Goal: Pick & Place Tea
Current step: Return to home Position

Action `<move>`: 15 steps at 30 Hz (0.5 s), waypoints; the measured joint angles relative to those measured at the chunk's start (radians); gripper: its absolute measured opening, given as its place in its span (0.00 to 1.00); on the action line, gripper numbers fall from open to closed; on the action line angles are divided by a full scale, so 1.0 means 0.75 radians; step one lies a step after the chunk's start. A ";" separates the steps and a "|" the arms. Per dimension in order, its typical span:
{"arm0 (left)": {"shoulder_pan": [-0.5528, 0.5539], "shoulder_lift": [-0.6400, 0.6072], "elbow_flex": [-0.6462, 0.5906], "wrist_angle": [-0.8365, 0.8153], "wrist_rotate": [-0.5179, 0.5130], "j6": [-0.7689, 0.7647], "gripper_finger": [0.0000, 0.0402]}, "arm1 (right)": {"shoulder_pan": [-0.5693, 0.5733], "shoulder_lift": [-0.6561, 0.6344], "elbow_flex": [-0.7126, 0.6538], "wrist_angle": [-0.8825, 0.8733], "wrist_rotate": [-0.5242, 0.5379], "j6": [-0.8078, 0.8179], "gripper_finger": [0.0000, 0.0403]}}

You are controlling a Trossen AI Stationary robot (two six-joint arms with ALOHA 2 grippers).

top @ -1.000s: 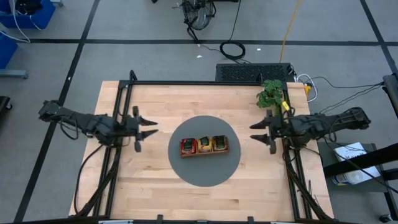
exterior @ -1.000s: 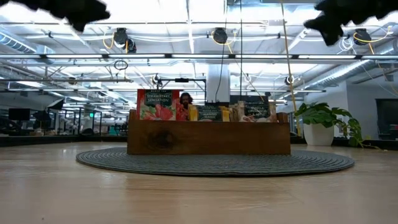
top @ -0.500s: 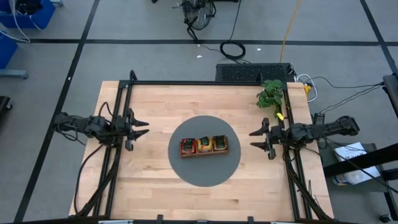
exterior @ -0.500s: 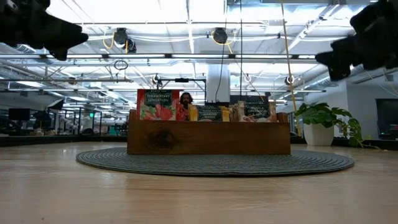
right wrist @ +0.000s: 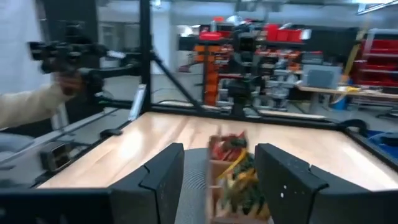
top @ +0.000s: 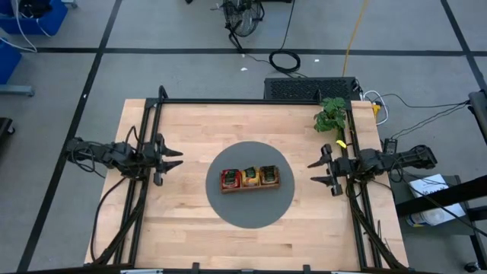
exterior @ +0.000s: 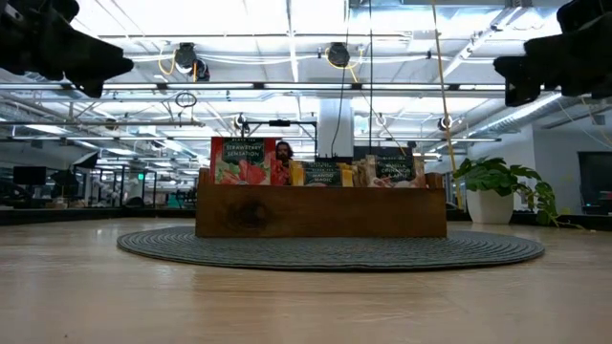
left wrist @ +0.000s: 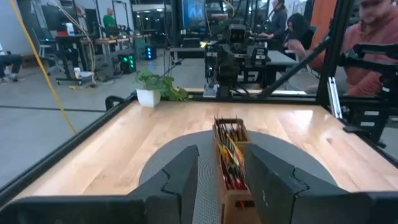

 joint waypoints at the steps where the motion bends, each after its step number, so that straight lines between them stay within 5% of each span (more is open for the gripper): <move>1: 0.000 0.001 0.000 -0.005 0.001 -0.001 0.33 | 0.000 0.000 0.000 -0.005 -0.025 0.000 0.45; 15: 0.000 0.002 0.000 -0.020 -0.033 -0.054 0.33 | 0.000 0.001 -0.003 0.005 -0.030 0.096 0.45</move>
